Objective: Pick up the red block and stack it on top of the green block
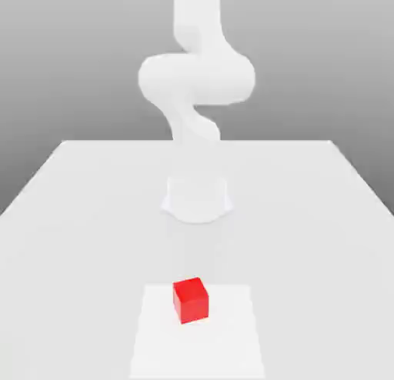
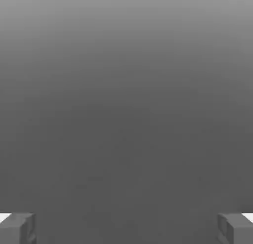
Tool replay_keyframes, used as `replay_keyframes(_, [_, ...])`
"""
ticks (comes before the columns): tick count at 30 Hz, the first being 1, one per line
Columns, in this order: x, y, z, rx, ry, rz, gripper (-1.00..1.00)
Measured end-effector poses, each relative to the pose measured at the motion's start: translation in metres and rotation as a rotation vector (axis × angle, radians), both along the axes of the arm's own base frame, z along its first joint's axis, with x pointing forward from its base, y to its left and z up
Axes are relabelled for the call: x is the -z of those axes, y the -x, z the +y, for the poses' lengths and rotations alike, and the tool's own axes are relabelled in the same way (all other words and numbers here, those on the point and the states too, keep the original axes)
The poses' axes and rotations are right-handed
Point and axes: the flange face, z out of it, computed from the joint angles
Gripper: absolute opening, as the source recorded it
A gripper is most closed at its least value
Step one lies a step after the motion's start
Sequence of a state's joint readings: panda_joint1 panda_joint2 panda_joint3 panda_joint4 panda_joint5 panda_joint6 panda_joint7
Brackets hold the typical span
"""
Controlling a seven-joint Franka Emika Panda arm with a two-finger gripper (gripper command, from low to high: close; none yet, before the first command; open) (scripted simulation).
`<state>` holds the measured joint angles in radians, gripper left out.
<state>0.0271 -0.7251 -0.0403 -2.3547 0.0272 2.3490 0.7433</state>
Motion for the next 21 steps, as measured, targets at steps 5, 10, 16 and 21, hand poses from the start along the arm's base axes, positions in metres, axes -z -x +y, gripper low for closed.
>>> replay_keyframes(5, [0.124, -0.048, -0.007, -0.086, -0.012, 0.186, 0.0])
replay_keyframes(10, [0.249, -0.059, -0.001, -0.166, 0.013, 0.369, 0.0])
replay_keyframes(16, [0.401, -0.02, 0.002, -0.263, 0.103, 0.613, 0.0])
replay_keyframes(21, [0.46, 0.005, -0.003, -0.3, 0.155, 0.698, 0.0])
